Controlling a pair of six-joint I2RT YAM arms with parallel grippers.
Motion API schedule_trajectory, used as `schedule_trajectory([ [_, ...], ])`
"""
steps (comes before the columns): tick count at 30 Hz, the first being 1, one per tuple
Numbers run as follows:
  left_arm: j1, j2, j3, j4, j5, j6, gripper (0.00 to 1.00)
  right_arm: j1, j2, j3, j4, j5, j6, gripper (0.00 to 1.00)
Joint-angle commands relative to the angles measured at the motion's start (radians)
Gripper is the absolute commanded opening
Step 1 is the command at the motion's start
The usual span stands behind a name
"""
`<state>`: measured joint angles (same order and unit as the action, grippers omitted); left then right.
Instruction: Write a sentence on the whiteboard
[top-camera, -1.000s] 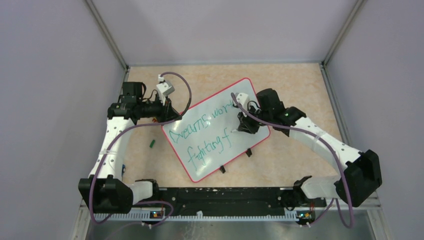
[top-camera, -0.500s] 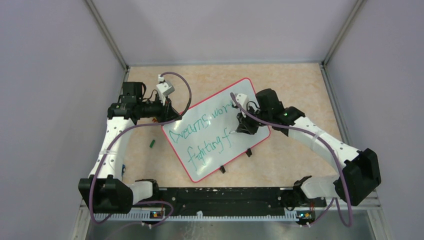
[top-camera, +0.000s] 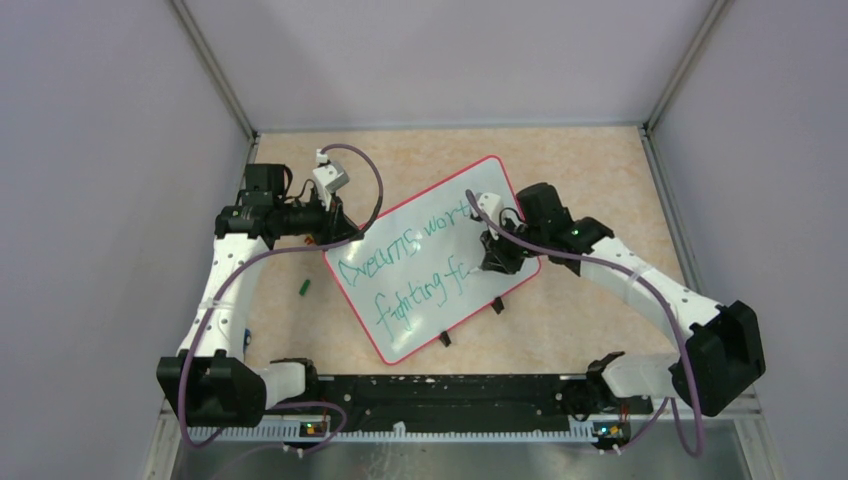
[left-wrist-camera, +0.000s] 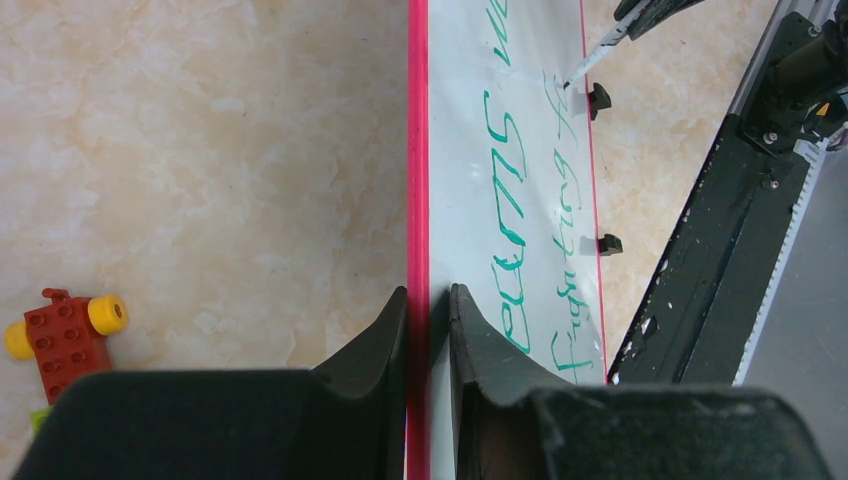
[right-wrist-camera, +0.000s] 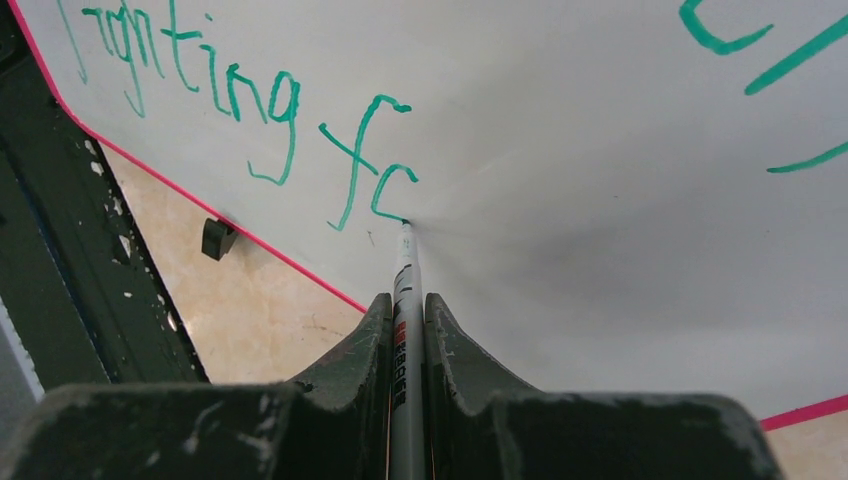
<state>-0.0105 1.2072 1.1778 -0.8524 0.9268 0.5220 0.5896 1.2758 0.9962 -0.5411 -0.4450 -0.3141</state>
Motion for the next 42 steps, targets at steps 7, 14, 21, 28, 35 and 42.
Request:
schedule_trajectory([
  [7, -0.022, 0.009, 0.002, -0.004, 0.003, 0.028, 0.00, -0.027, 0.012, 0.102, 0.054, 0.021, -0.007, 0.00],
  [14, -0.022, 0.008, 0.000, -0.004, 0.000, 0.030, 0.00, -0.024, 0.035, 0.126, 0.043, -0.029, 0.000, 0.00],
  [21, -0.022, 0.008, 0.002, -0.005, 0.003, 0.028, 0.00, 0.004, 0.019, 0.099, 0.032, -0.046, -0.006, 0.00],
  [28, -0.023, 0.007, 0.002, -0.004, 0.003, 0.026, 0.00, -0.035, -0.034, 0.097, 0.018, -0.101, -0.002, 0.00],
  [35, -0.024, 0.010, 0.003, -0.004, 0.004, 0.026, 0.00, -0.067, -0.036, 0.108, -0.008, -0.083, -0.031, 0.00],
  [42, -0.025, 0.008, -0.003, -0.004, 0.000, 0.027, 0.00, -0.067, -0.004, 0.107, 0.019, -0.039, -0.036, 0.00],
])
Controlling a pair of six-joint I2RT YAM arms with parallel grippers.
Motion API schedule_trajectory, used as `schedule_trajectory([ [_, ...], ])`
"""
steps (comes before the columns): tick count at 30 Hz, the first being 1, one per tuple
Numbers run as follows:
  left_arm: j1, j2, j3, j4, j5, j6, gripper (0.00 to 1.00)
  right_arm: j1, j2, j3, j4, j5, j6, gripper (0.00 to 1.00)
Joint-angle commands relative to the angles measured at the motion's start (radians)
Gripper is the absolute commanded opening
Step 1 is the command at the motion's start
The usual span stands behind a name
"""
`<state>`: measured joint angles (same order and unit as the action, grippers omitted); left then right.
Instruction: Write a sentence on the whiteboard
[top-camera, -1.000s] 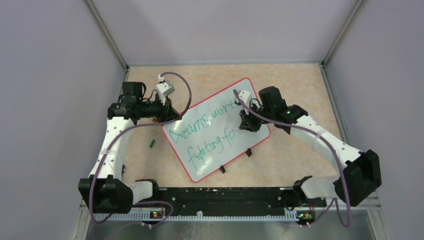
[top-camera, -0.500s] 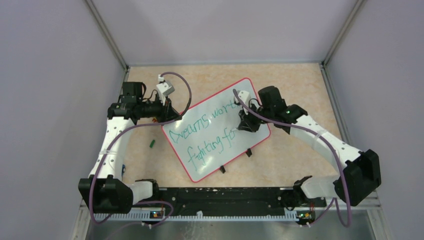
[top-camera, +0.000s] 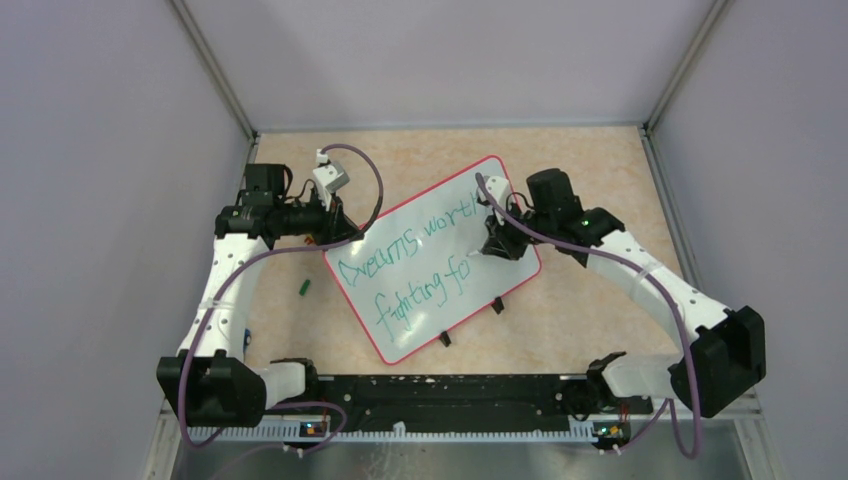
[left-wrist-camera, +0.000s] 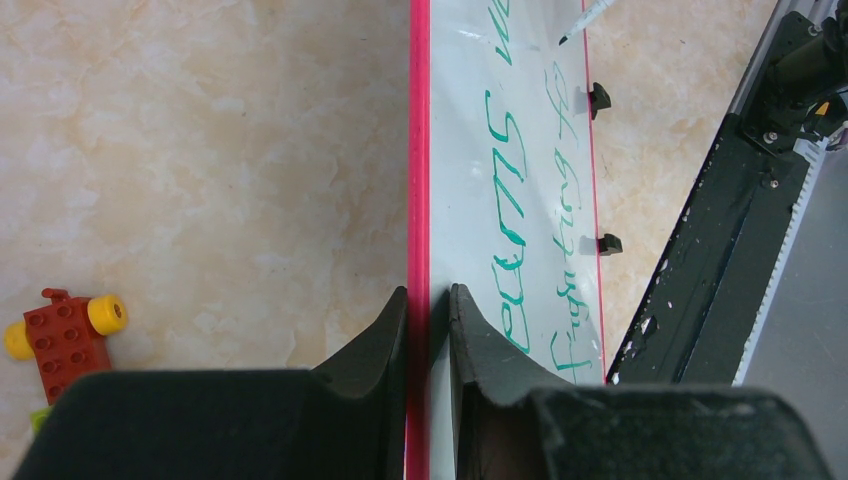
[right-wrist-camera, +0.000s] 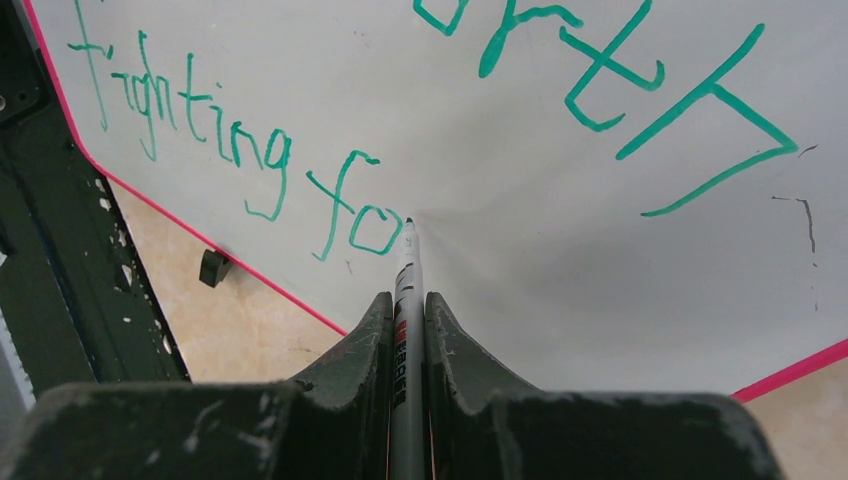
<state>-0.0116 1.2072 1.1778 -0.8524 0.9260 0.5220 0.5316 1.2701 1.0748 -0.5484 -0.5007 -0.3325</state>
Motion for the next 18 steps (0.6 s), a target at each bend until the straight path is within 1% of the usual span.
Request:
schedule_trajectory([
  [1, -0.024, 0.007, -0.002, -0.004, 0.001, 0.028, 0.00, -0.009, 0.006, 0.028, 0.030, 0.023, -0.017, 0.00],
  [9, -0.024, 0.014, 0.000, -0.003, 0.002, 0.028, 0.00, -0.012, 0.017, 0.014, 0.036, 0.076, -0.027, 0.00],
  [18, -0.025, 0.013, 0.003, -0.001, 0.005, 0.027, 0.00, -0.029, -0.008, -0.036, 0.008, 0.078, -0.031, 0.00],
])
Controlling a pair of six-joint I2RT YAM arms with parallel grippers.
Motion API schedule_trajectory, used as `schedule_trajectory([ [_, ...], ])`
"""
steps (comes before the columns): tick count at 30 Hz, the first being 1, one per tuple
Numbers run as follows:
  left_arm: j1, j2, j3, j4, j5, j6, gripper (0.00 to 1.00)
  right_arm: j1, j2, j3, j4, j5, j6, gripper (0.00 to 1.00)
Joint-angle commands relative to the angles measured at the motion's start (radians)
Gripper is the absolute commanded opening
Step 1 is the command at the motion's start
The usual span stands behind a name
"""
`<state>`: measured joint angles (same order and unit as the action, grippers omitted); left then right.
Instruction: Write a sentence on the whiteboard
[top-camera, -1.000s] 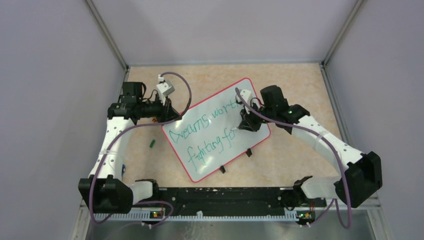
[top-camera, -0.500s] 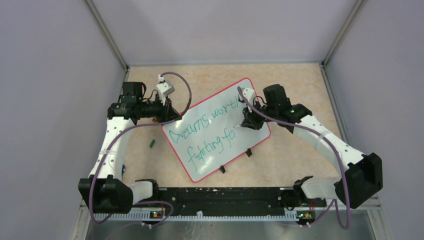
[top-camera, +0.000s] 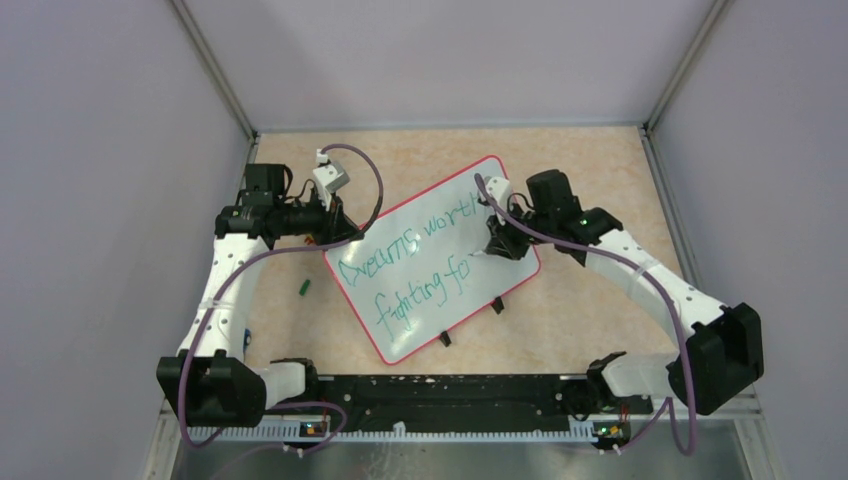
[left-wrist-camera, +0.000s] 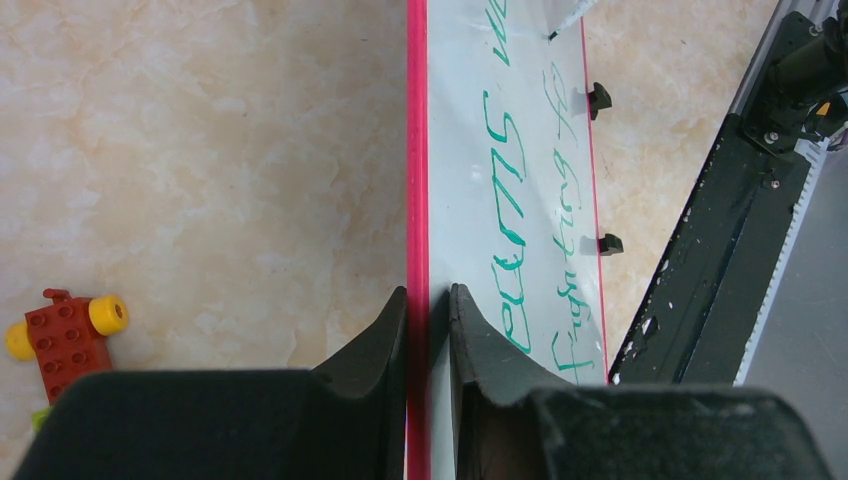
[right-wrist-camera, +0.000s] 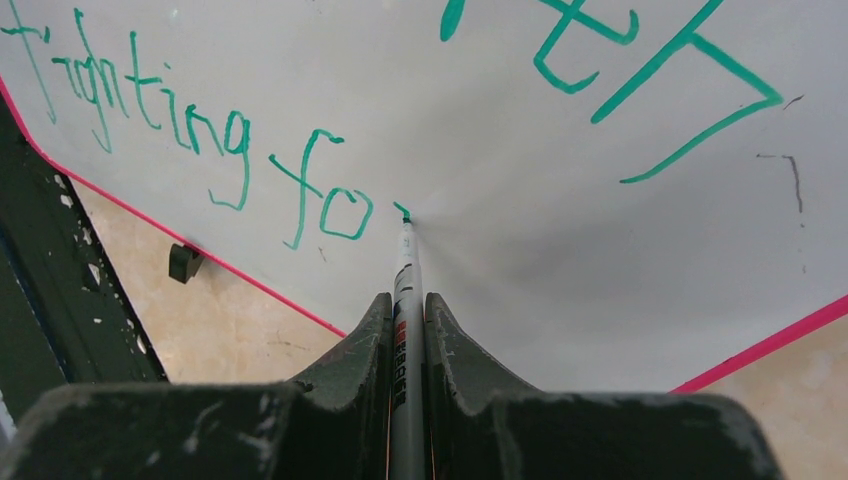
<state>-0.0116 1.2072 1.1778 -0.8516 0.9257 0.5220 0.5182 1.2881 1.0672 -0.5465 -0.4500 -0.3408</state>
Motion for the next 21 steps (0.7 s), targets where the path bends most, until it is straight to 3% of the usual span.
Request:
schedule_trajectory([
  [1, -0.025, 0.012, 0.002, -0.002, 0.006, 0.027, 0.00, -0.015, -0.028, -0.038, 0.000, 0.019, -0.022, 0.00],
  [9, -0.027, 0.018, 0.006, -0.002, 0.008, 0.027, 0.00, -0.015, -0.034, -0.098, -0.012, -0.015, -0.030, 0.00],
  [21, -0.028, 0.018, 0.005, -0.002, 0.000, 0.027, 0.00, -0.015, 0.003, -0.014, 0.021, 0.002, -0.006, 0.00],
])
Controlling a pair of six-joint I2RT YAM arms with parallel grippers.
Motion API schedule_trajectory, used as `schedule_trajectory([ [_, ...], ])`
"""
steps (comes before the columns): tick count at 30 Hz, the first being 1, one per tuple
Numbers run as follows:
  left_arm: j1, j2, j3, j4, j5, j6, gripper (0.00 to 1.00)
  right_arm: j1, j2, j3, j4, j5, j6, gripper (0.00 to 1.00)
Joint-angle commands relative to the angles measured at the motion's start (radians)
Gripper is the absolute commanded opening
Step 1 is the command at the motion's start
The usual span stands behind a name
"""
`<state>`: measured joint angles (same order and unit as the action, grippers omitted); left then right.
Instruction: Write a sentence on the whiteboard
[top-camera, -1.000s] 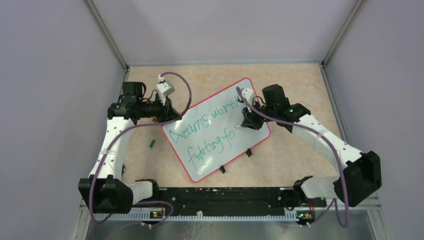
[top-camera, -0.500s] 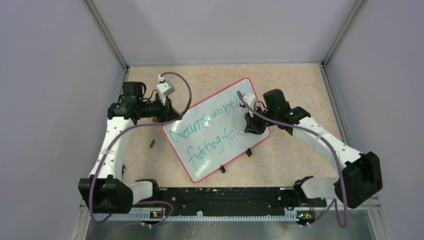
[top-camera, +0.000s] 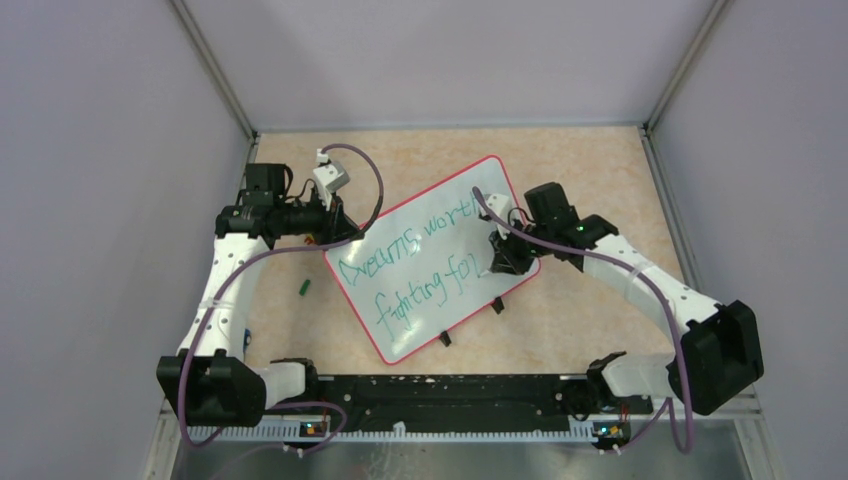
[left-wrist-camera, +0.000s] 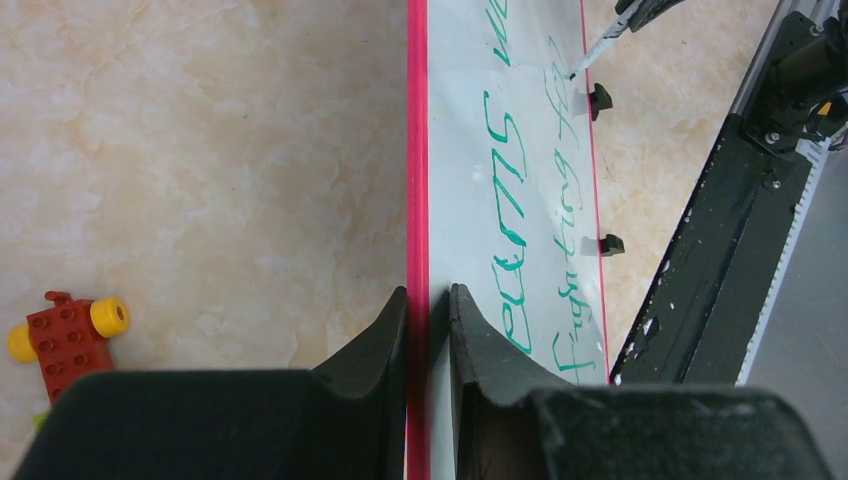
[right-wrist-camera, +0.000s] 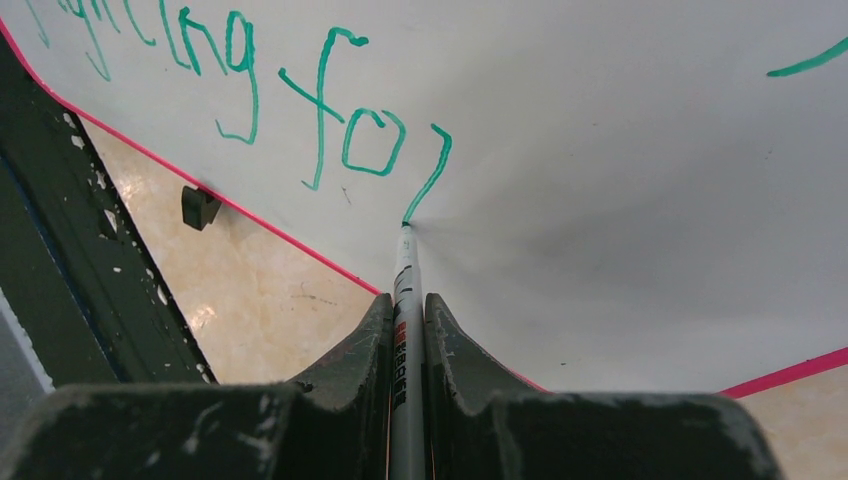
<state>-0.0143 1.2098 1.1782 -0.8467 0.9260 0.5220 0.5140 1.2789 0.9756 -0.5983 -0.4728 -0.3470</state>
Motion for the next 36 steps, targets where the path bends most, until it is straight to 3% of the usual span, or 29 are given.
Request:
schedule_trajectory([
  [1, -0.026, 0.015, 0.004, -0.006, 0.000, 0.026, 0.00, -0.011, 0.015, 0.085, 0.073, 0.028, 0.001, 0.00],
  [21, -0.026, 0.017, 0.003, -0.006, -0.001, 0.028, 0.00, -0.071, 0.026, 0.151, 0.064, 0.060, -0.009, 0.00],
  [31, -0.027, 0.012, 0.001, -0.005, 0.000, 0.026, 0.00, -0.071, -0.006, 0.171, -0.021, -0.078, -0.038, 0.00],
  [36, -0.027, 0.012, -0.001, -0.003, 0.004, 0.026, 0.00, -0.072, -0.058, 0.158, -0.038, -0.077, -0.026, 0.00],
])
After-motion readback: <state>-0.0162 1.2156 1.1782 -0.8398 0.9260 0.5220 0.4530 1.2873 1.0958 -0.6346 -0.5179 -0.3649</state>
